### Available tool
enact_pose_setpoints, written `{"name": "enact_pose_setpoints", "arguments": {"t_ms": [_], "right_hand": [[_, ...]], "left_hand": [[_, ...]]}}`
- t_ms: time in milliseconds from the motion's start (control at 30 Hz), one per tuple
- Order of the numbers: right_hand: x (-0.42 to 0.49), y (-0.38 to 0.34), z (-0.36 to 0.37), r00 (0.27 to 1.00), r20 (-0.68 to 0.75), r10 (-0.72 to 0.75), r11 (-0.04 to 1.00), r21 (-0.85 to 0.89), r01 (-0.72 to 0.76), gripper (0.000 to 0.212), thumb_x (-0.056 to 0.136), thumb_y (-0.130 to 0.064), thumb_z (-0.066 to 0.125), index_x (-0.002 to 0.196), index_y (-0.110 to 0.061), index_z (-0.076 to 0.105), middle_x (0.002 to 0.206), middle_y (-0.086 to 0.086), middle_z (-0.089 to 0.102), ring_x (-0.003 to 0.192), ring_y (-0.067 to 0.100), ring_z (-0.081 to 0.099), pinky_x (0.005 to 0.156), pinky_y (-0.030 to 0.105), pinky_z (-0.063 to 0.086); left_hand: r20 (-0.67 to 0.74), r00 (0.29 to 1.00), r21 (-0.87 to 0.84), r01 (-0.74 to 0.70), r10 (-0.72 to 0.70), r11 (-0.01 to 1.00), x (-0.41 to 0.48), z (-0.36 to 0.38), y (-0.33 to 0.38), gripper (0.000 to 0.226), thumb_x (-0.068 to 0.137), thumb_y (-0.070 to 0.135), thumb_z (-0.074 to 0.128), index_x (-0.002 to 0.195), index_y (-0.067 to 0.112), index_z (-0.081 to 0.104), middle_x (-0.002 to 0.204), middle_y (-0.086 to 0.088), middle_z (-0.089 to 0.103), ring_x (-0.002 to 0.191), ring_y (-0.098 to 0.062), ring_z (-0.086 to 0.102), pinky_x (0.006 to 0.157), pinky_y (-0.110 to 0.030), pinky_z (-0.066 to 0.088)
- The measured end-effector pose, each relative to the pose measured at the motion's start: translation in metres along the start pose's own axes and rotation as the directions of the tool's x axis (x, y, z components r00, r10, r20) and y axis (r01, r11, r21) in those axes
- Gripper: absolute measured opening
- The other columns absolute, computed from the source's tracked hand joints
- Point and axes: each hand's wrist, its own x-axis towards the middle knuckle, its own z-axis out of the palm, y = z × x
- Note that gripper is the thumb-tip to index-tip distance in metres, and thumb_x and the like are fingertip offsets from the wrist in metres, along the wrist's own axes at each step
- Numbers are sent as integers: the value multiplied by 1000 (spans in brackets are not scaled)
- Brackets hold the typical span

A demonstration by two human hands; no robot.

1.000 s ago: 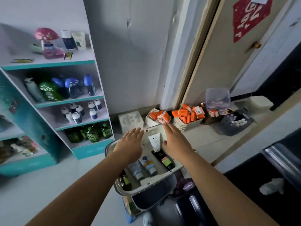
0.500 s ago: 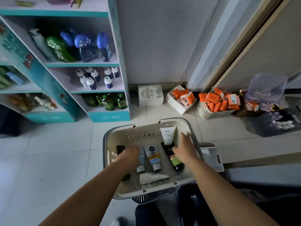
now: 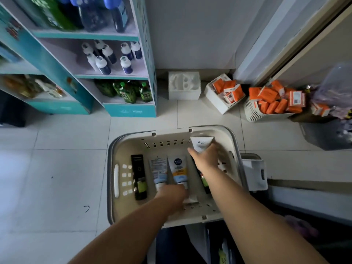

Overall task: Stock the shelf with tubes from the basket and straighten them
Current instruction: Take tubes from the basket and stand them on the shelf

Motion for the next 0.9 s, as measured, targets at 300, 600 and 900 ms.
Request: {"name": "enact_pose_setpoints", "arguments": {"t_ms": [300, 600, 900], "right_hand": [[12, -19, 27, 983, -107, 149, 988, 56, -143, 114, 76, -47, 78, 147, 8, 9, 153, 23, 20, 140, 33, 26, 106, 38, 36], [16, -3, 18, 989, -67, 133, 959, 262, -112, 70, 68, -37, 76, 119, 0, 44, 117, 11, 58, 97, 30, 61, 72, 32, 49], [-12, 8, -20, 950, 313, -19, 924, 368, -103, 43, 81, -38, 64, 121, -35, 52, 108, -2, 65, 96, 16, 61, 81, 37, 51]], "left_hand": [[-115, 982, 330, -104, 149, 938, 21, 4, 11, 25, 94, 6, 47, 112, 1, 63, 117, -17, 64, 101, -35, 62, 80, -42, 47], [-207, 971, -276, 59, -119, 959, 2, -3, -20, 29, 94, 39, 47, 112, 22, 63, 112, -1, 60, 98, -22, 61, 84, -38, 54], [-179, 905, -983, -147, -386, 109, -31, -32, -42, 13, 91, 39, 60, 97, 33, 69, 104, -10, 70, 93, -26, 66, 85, -46, 55]]}}
